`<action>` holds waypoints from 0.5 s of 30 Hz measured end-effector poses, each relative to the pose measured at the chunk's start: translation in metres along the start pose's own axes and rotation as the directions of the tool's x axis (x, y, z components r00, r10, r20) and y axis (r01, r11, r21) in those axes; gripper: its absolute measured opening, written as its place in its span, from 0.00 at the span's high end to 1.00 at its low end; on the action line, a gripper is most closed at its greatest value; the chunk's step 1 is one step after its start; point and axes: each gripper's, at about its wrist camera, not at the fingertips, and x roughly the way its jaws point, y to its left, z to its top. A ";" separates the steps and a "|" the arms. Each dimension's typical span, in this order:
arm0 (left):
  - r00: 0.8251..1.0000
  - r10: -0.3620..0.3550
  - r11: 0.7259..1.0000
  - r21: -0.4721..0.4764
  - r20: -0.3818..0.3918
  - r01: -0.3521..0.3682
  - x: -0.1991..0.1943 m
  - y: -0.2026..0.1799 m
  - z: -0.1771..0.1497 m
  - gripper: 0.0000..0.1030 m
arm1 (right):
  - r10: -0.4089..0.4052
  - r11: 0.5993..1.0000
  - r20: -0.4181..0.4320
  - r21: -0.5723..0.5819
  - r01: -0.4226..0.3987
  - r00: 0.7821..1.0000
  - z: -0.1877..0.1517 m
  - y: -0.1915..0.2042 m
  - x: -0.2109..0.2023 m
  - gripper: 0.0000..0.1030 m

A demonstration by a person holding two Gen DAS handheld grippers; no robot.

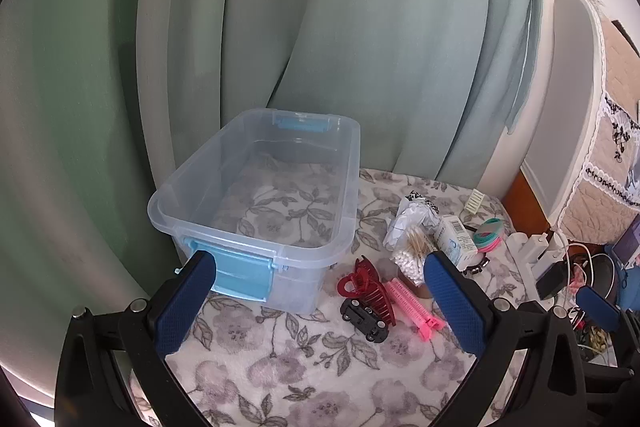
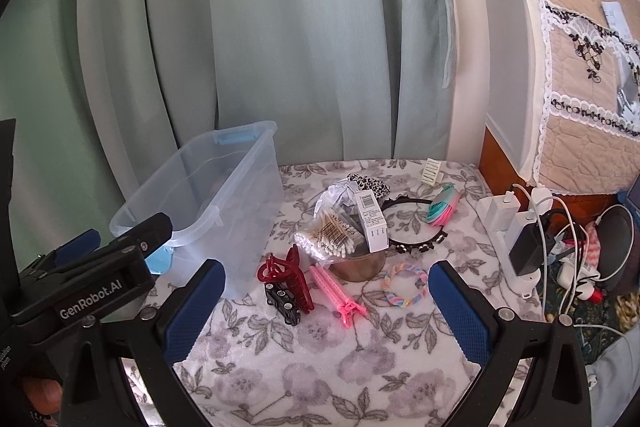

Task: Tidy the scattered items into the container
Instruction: 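Move both tools toward the black toy car and rainbow pipe-cleaner ring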

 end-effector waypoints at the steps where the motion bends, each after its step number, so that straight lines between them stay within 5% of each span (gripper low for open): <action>1: 1.000 -0.001 1.000 0.000 0.001 0.001 -0.001 0.000 0.000 0.00 | -0.002 1.000 0.002 -0.001 0.002 1.000 0.000 0.000 -0.001 0.00; 9: 1.000 0.011 1.000 0.011 -0.012 -0.011 0.001 -0.004 -0.002 0.00 | 0.007 1.000 -0.003 0.009 -0.007 1.000 0.000 -0.002 -0.001 0.00; 15: 0.995 -0.053 0.999 -0.006 -0.082 0.053 0.025 -0.007 -0.014 0.00 | 0.052 0.998 -0.053 0.048 -0.049 0.997 -0.010 -0.015 0.017 0.00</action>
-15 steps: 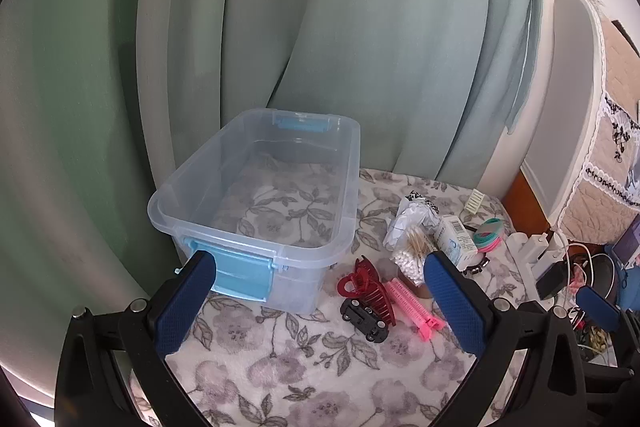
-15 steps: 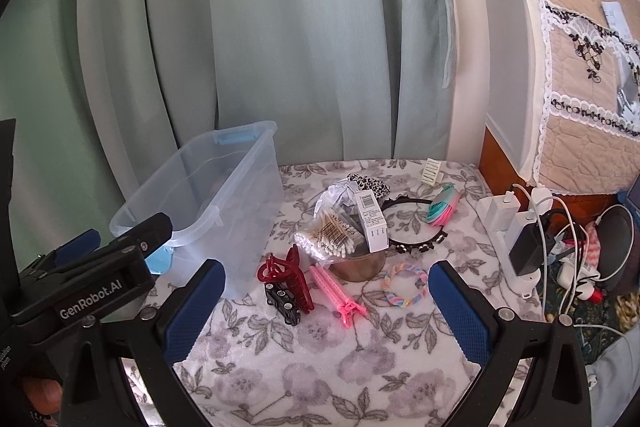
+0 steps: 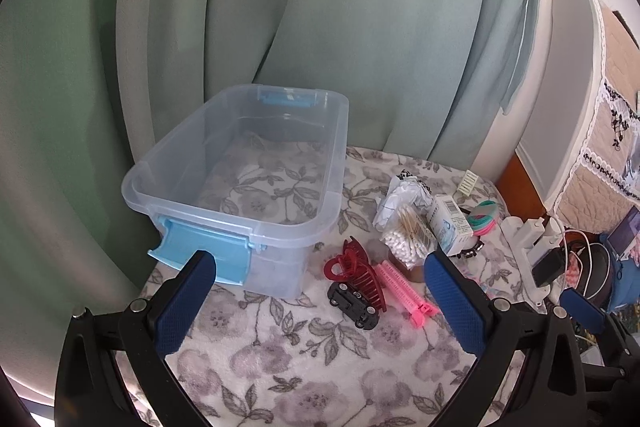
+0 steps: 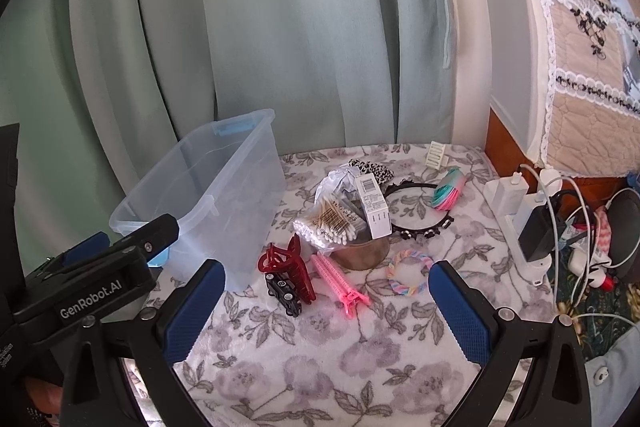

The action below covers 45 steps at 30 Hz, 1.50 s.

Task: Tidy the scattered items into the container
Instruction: 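Move both tools toward the black toy car and rainbow pipe-cleaner ring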

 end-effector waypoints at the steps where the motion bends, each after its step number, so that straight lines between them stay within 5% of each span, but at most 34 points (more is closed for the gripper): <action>1: 1.000 -0.016 1.000 -0.005 -0.013 0.016 0.005 -0.001 -0.003 0.00 | 0.012 1.000 -0.013 0.014 -0.012 1.000 -0.003 -0.004 0.004 0.00; 12: 0.980 -0.112 0.993 0.016 -0.163 0.116 0.065 -0.030 -0.032 0.00 | 0.059 0.994 -0.140 0.099 -0.046 0.988 -0.029 -0.053 0.048 0.00; 23: 0.958 -0.070 0.995 0.048 -0.280 0.087 0.118 -0.050 -0.054 0.00 | 0.003 0.992 -0.222 0.124 0.025 0.975 -0.046 -0.085 0.084 0.00; 31: 0.943 -0.022 1.000 -0.014 -0.333 0.019 0.145 -0.042 -0.061 0.00 | 0.007 0.991 -0.262 0.129 0.028 0.965 -0.054 -0.094 0.111 0.05; 45: 0.922 -0.002 0.998 -0.051 -0.387 -0.020 0.174 -0.039 -0.067 0.24 | -0.021 0.991 -0.291 0.122 0.059 0.957 -0.053 -0.112 0.149 0.11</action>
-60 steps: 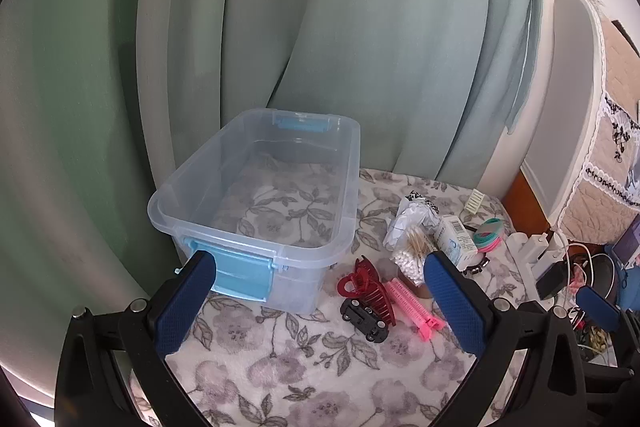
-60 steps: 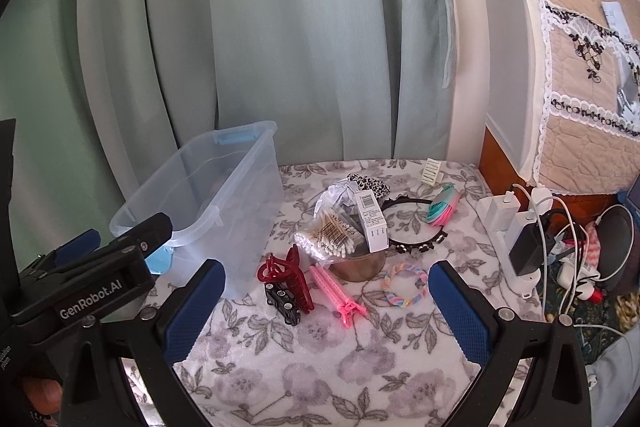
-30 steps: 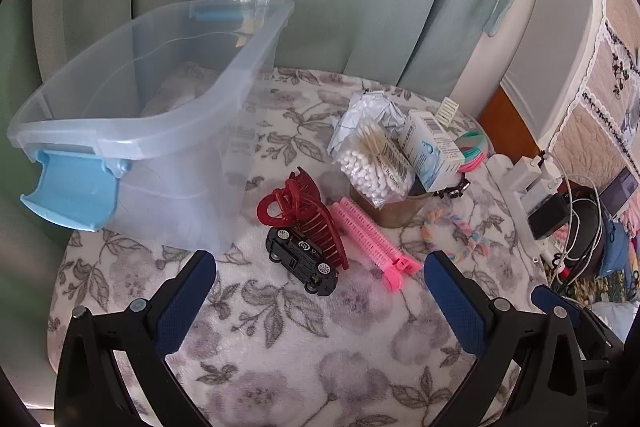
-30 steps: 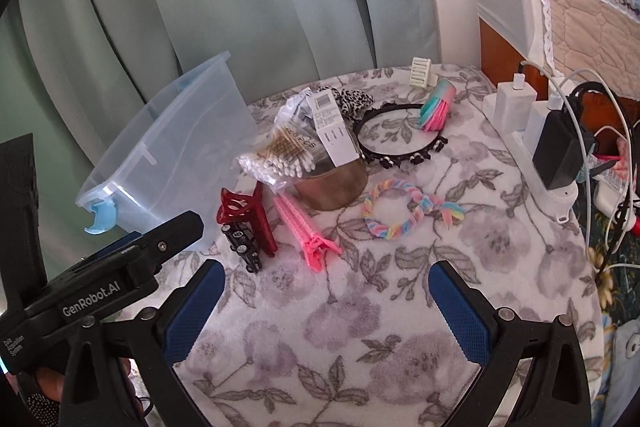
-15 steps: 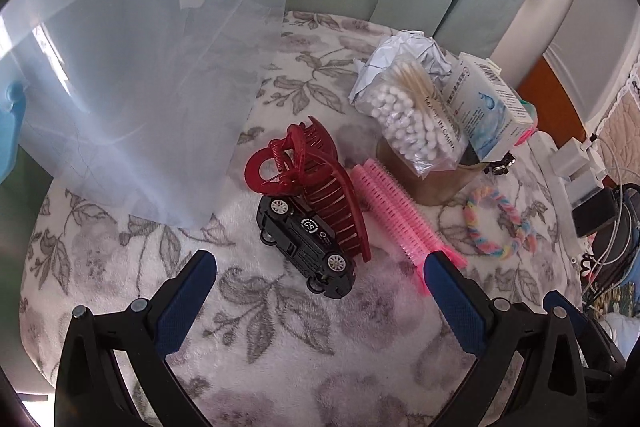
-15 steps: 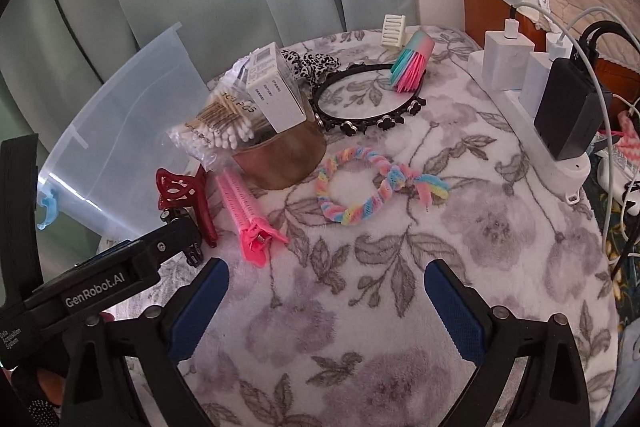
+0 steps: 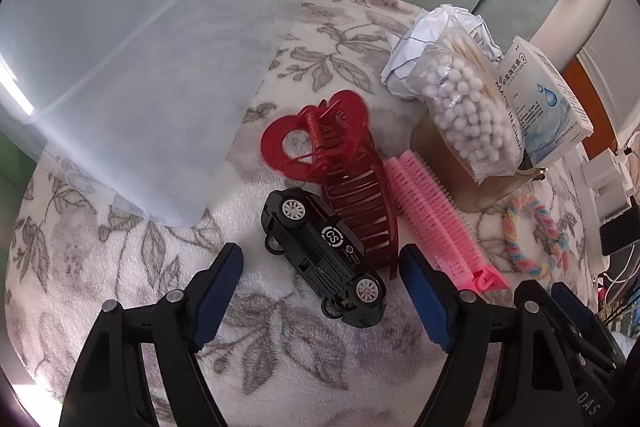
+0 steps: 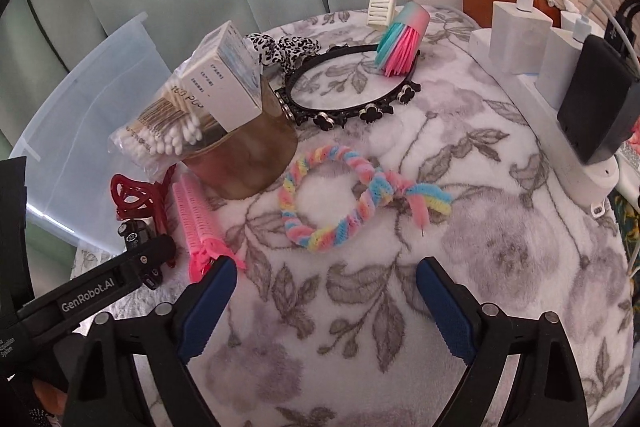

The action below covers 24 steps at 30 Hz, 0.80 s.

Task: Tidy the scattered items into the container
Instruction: 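Move both tools toward the black toy car and rainbow pipe-cleaner ring, then grasp the black toy car with left tool while right tool grasps the rainbow ring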

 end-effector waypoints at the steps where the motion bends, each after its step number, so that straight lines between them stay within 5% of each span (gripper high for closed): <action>1: 1.000 -0.004 1.000 0.003 0.002 0.004 0.000 0.000 0.000 0.25 | -0.005 1.000 0.002 -0.005 0.005 1.000 0.002 0.000 0.002 0.12; 12: 0.999 -0.047 0.999 0.021 0.020 0.047 -0.005 -0.005 0.002 0.55 | 0.013 1.000 0.047 0.014 -0.014 0.999 0.020 -0.002 0.015 0.27; 17: 0.997 -0.072 0.996 0.048 0.024 0.071 -0.008 -0.011 0.002 0.65 | 0.023 0.998 0.065 0.051 -0.026 0.998 0.027 -0.009 0.020 0.51; 24: 0.996 -0.087 0.995 0.048 0.025 0.086 -0.012 -0.012 0.002 0.67 | 0.057 0.994 0.081 0.088 -0.065 0.995 0.033 -0.013 0.020 0.74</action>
